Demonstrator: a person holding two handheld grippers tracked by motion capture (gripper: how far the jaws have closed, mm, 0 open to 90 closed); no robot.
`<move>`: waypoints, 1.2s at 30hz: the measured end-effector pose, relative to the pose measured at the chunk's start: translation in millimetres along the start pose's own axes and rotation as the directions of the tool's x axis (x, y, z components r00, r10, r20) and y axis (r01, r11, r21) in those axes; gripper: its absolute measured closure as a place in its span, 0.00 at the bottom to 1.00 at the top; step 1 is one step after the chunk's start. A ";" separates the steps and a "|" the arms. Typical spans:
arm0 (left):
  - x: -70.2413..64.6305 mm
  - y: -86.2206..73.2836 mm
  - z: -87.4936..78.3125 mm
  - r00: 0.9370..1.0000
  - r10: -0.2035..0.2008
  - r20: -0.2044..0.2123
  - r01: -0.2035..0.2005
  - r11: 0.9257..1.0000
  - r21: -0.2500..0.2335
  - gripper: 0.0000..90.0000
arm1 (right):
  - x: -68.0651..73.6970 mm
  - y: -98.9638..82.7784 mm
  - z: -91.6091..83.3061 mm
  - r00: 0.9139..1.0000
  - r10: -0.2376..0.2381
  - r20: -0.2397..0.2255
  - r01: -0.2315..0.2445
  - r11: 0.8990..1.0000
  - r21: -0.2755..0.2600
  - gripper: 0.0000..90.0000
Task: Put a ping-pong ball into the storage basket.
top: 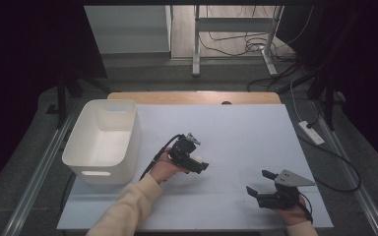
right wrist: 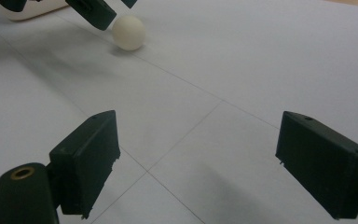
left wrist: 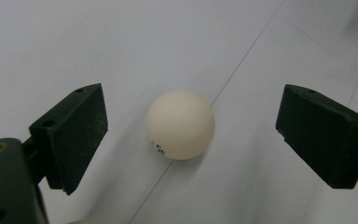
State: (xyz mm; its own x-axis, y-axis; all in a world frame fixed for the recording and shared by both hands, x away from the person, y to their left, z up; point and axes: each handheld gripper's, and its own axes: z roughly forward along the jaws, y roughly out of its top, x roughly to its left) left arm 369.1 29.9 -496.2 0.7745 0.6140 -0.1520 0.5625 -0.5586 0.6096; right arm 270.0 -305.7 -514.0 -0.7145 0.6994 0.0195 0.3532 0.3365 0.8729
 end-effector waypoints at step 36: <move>6.8 -5.7 19.1 0.999 0.012 -0.033 -0.010 0.998 0.057 0.34 | -0.3 -0.6 -0.7 1.000 0.000 0.001 0.000 1.000 -0.002 0.14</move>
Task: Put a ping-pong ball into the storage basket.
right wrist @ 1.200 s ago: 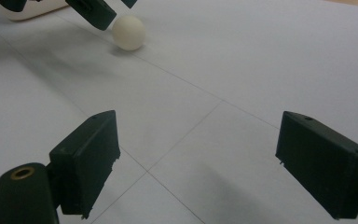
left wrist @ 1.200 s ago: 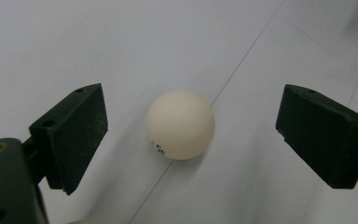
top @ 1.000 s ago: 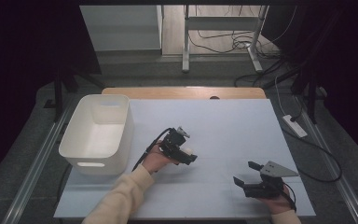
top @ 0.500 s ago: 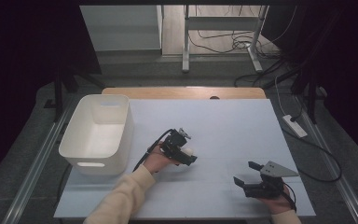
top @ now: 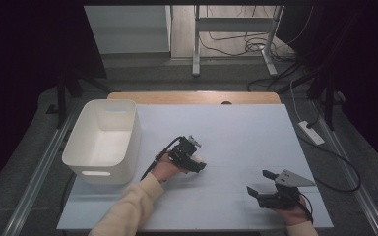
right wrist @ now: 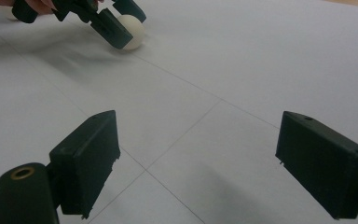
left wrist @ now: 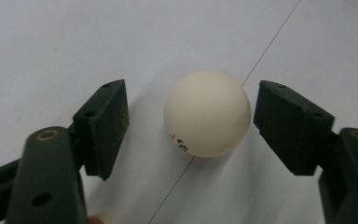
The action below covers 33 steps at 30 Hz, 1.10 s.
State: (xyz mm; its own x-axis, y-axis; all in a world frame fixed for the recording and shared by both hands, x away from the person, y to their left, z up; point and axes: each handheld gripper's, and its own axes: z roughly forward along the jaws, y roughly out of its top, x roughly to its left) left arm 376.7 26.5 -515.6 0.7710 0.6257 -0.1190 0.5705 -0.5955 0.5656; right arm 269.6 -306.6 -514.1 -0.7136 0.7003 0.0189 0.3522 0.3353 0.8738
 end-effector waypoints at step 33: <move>1.1 -3.8 -12.2 1.000 0.006 -0.021 -0.007 0.998 -0.064 0.56 | -0.1 0.0 -0.4 1.000 0.000 0.001 0.000 1.000 -0.001 0.14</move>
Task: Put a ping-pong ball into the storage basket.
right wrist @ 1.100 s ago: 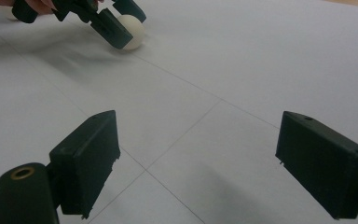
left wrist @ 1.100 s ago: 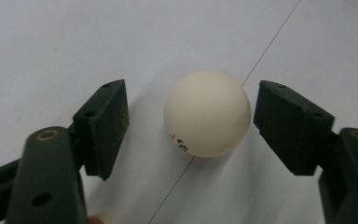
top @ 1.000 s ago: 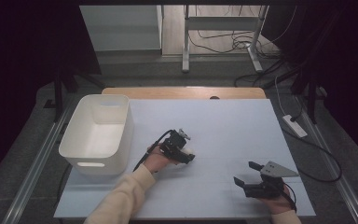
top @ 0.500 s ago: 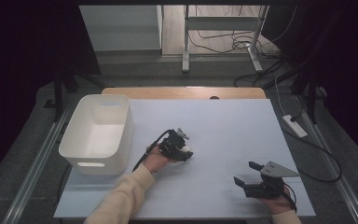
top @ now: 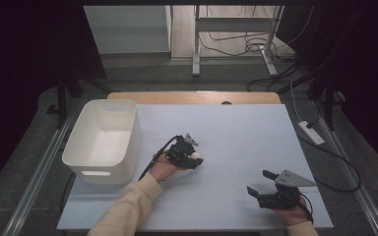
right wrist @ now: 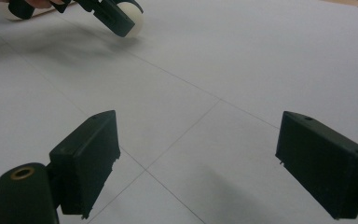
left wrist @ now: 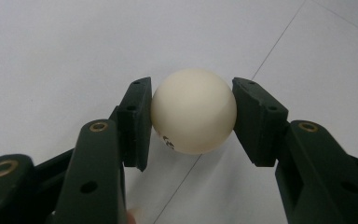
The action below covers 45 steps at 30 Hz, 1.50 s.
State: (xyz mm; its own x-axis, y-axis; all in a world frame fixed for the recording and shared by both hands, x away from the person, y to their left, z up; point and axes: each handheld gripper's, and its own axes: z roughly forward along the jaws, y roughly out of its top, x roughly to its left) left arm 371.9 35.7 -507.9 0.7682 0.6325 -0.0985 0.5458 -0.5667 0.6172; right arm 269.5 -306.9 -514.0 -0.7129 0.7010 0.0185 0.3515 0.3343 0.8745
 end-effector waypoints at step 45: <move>-3.5 -1.9 -54.1 1.000 0.000 -0.016 -0.003 0.984 -0.176 0.56 | 0.5 0.0 0.6 1.000 -0.001 0.002 0.001 1.000 0.003 0.14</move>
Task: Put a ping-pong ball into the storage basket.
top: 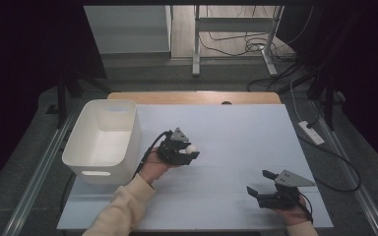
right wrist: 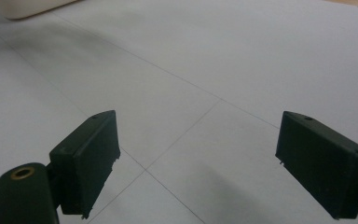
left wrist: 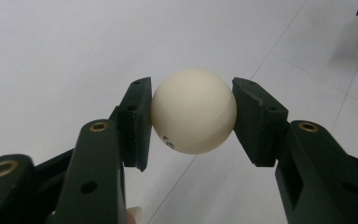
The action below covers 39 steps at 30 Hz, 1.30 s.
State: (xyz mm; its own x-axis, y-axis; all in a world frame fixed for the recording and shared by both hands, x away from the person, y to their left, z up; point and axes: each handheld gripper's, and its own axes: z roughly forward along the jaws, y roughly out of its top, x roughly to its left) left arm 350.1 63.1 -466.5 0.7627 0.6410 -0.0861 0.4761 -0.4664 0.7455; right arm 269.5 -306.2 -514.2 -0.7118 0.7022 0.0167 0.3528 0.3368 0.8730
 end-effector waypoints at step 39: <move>-2.3 8.7 -46.2 1.000 -0.007 -0.013 0.005 0.987 -0.161 0.56 | -0.1 -0.1 -0.1 1.000 0.000 0.002 0.000 1.000 0.000 0.14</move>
State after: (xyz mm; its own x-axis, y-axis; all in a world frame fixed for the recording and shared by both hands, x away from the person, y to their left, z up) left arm 332.3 85.7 -429.3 0.7536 0.6520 -0.0834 0.4033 -0.3584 0.8420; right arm 269.4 -306.3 -514.3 -0.7108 0.7033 0.0155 0.3524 0.3370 0.8731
